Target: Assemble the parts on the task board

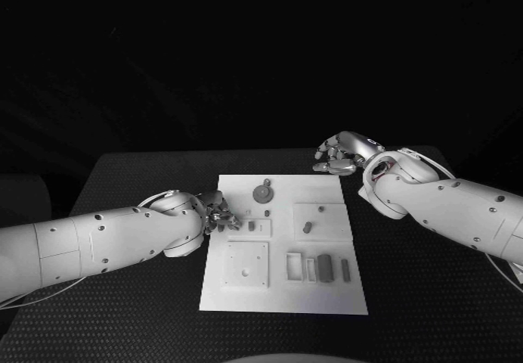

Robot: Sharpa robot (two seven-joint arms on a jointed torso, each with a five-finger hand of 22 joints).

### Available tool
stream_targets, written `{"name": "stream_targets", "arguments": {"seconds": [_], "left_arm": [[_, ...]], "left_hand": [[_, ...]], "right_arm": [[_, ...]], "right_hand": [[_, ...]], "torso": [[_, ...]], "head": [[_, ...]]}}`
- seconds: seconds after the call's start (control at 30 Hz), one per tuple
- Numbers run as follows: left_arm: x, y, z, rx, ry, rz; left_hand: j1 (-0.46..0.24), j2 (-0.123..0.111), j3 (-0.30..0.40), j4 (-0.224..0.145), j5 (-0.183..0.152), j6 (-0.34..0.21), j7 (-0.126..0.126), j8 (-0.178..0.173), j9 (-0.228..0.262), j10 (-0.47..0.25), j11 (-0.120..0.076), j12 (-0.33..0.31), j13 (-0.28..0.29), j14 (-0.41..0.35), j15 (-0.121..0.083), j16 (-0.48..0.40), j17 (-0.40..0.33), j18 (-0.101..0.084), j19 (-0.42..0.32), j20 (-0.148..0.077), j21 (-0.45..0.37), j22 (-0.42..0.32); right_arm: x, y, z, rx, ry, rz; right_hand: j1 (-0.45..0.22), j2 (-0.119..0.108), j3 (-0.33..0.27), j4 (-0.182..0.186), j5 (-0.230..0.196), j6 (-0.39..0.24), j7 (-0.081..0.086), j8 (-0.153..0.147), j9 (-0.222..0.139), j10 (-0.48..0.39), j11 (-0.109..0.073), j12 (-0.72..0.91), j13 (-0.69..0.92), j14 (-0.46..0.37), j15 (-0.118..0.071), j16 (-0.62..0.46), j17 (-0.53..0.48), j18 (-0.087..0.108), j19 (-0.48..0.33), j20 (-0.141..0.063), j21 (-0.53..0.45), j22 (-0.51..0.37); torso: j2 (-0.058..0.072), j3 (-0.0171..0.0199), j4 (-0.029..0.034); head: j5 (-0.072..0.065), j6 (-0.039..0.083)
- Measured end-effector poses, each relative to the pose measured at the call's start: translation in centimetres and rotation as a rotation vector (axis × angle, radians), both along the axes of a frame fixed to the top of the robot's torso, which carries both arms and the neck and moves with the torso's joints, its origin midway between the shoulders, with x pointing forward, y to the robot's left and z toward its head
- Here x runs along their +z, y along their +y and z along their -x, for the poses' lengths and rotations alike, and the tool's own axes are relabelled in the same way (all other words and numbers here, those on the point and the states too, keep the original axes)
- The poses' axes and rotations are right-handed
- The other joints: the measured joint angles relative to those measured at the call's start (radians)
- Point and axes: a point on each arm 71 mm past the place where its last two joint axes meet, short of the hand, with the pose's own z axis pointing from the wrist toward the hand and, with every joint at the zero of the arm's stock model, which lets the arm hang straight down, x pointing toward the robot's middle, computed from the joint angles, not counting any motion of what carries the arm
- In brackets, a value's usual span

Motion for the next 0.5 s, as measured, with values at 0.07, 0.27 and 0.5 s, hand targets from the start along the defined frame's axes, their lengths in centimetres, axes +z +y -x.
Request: {"name": "stream_targets", "arguments": {"seconds": [0.07, 0.27, 0.5], "left_arm": [[-0.01, -0.02, 0.01, -0.002, 0.002, -0.001], [-0.05, -0.05, 0.04, -0.004, 0.007, -0.002], [-0.07, -0.02, 0.03, -0.003, 0.007, -0.002]], "left_hand": [[-0.009, -0.009, -0.005, 0.005, 0.0, 0.0, 0.0, 0.0, 0.0, 0.0, 0.0, 0.0, 0.001, 0.0, 0.0, 0.0, 0.0, 0.0, 0.0, 0.0, 0.0, 0.0], [-0.049, -0.049, -0.013, 0.042, -0.023, 0.0, -0.001, 0.0, -0.002, 0.0, 0.0, 0.0, 0.002, 0.0, 0.0, 0.0, -0.001, 0.0, 0.0, 0.0, 0.0, 0.0], [-0.103, -0.084, -0.017, 0.095, -0.023, -0.002, -0.002, 0.0, -0.001, 0.0, 0.0, 0.0, 0.006, -0.002, -0.002, 0.001, -0.001, 0.0, -0.004, -0.004, -0.004, 0.0]], "right_arm": [[0.0, 0.0, 0.0, 0.0, 0.0, 0.0], [0.0, -0.01, 0.0, 0.0, 0.0, 0.0], [0.0, -0.02, 0.0, 0.0, 0.0, 0.0]], "right_hand": [[0.0, 0.0, 0.0, 0.0, 0.0, 0.0, 0.0, 0.0, 0.0, 0.0, 0.0, 0.0, 0.0, 0.0, 0.0, 0.0, 0.0, 0.0, 0.0, 0.0, 0.0, 0.0], [0.0, 0.0, 0.001, 0.001, 0.0, 0.0, 0.0, 0.0, 0.0, 0.0, 0.0, 0.0, 0.0, 0.001, 0.001, 0.0, 0.0, 0.0, 0.0, 0.0, 0.0, 0.0], [0.0, 0.0, 0.003, 0.003, 0.0, 0.0, 0.0, 0.0, 0.0, 0.0, 0.0, 0.0, 0.0, 0.002, 0.002, 0.0, 0.0, 0.0, 0.0, 0.0, 0.0, 0.0]], "torso": [[0.0, 0.0, -0.0001], [0.0, 0.0004, -0.0002], [0.0, 0.001, -0.0005]], "head": [[0.0, 0.0], [0.0, -0.001], [0.0, -0.001]]}}
